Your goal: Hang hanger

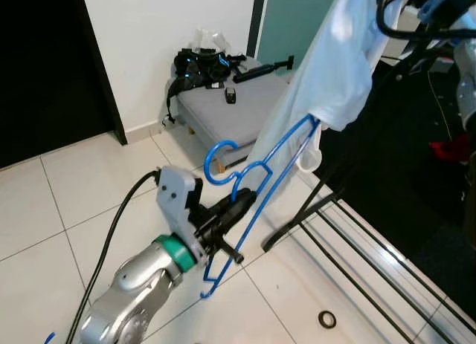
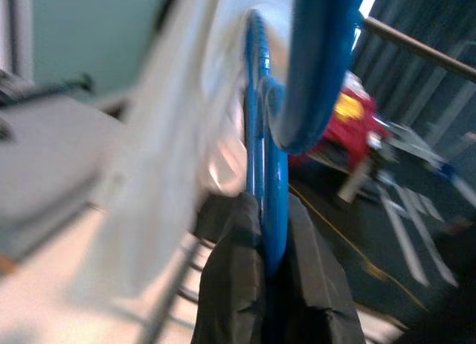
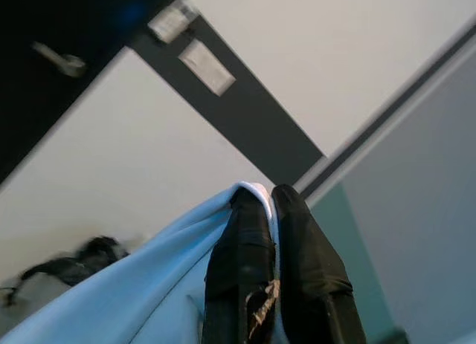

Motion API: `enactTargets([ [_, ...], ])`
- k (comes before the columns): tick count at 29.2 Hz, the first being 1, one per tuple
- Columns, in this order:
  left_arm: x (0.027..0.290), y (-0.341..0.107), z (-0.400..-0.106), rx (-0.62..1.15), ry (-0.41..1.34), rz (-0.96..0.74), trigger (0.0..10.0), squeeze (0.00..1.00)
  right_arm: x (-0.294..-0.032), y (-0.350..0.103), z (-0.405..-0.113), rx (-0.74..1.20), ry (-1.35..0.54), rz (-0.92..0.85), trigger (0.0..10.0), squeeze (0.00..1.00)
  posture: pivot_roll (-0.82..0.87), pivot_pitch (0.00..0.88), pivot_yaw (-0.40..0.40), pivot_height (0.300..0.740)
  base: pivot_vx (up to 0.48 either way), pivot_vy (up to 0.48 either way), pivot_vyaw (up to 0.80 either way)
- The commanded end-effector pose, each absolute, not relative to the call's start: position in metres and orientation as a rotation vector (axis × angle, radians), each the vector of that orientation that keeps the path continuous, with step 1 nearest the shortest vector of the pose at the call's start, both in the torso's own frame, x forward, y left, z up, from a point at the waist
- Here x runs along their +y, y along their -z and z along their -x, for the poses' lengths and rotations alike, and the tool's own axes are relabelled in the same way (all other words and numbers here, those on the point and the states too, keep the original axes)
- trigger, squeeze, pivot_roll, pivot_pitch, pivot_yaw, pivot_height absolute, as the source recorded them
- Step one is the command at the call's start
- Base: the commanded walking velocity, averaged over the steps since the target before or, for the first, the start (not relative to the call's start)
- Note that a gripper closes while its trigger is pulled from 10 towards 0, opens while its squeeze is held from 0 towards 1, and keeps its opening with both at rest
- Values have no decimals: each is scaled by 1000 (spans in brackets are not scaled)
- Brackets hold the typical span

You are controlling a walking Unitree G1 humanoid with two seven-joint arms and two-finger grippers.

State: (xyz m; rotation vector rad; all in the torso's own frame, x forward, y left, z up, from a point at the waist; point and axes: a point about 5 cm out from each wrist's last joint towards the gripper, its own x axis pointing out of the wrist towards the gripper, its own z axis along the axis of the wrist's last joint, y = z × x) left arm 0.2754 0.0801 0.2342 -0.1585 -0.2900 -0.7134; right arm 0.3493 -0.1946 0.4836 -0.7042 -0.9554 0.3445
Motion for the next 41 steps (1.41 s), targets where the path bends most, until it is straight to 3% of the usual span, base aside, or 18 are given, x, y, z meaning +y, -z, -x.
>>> enactTargets([
  [1, 82, -234, -278, -312, 663, 148, 10000, 0, -194, -500, -337, -1034, -351, 704, 10000, 0, -142, 206, -12, 740, 0, 0, 0],
  [2, 80, -246, -286, -374, 581, 132, 10000, 0, -193, -495, -339, -1023, -364, 712, 10000, 0, -147, 203, -7, 740, 0, 0, 0],
  [7, 72, -254, -289, -420, 558, 121, 10000, 0, -193, -494, -340, -1024, -364, 694, 10000, 0, -149, 199, -4, 740, 0, 0, 0],
  [11, 43, -246, -277, -412, 717, 73, 10000, 0, -194, -507, -335, -1090, -332, 564, 10000, 0, -153, 194, -2, 740, 0, 0, 0],
  [16, 27, -232, -268, -387, 796, 52, 10000, 0, -196, -524, -326, -1153, -326, 459, 10000, 0, -155, 194, -4, 740, 0, 0, 0],
  [24, 37, -269, -279, -494, 699, 157, 10000, 0, -194, -497, -342, -1020, -395, 575, 10000, 0, -149, 193, -10, 740, 0, 0, 0],
  [30, 62, -301, -274, -608, 629, 211, 10000, 0, -220, -477, -349, -881, -335, 682, 10000, 0, -143, 186, -9, 740, 0, 0, 0],
  [36, 63, -303, -270, -601, 645, 267, 10000, 0, -234, -479, -349, -870, -208, 692, 10000, 0, -148, 181, -8, 740, 0, 0, 0],
  [41, 56, -304, -266, -601, 682, 281, 10000, 0, -234, -469, -354, -817, -252, 663, 10000, 0, -144, 179, -11, 740, 0, 0, 0],
])
